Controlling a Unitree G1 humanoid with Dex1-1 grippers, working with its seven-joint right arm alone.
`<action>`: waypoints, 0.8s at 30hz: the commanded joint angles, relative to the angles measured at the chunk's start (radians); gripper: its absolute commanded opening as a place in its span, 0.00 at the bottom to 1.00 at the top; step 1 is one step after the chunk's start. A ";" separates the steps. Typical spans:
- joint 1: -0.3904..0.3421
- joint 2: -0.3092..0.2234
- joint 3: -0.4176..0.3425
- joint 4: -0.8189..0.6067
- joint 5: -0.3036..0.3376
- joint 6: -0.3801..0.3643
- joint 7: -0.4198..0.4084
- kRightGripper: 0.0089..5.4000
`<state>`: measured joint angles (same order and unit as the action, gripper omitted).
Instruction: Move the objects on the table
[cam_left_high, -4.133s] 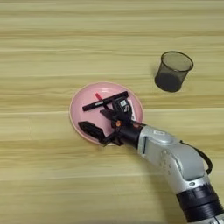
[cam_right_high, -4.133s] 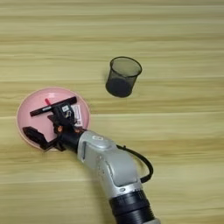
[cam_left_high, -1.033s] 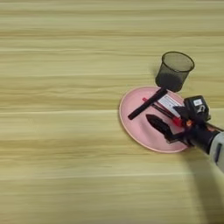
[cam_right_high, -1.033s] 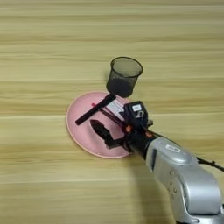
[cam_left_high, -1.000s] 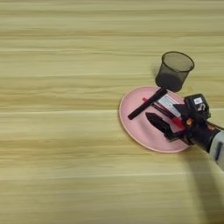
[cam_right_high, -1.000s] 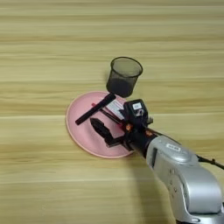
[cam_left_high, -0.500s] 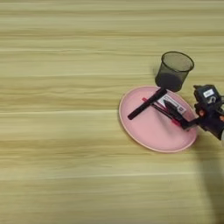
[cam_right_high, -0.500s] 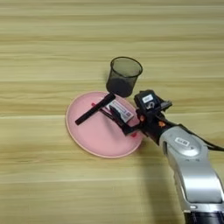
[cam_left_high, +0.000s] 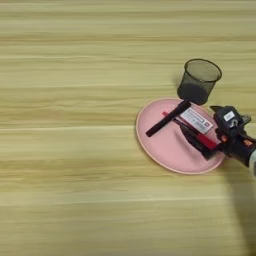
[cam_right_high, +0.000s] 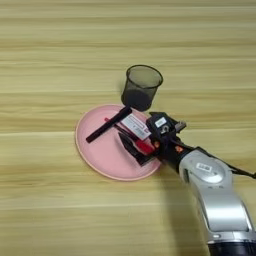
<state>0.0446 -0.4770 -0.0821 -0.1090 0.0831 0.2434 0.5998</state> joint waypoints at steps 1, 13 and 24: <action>-0.066 -0.036 -0.014 -0.001 -0.009 -0.050 -0.007 0.99; -0.126 -0.035 -0.011 0.137 -0.021 -0.061 0.008 0.99; -0.144 -0.029 0.001 0.177 -0.019 -0.066 0.020 0.99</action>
<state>-0.0429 -0.4767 -0.0715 0.0995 0.0613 0.2046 0.6286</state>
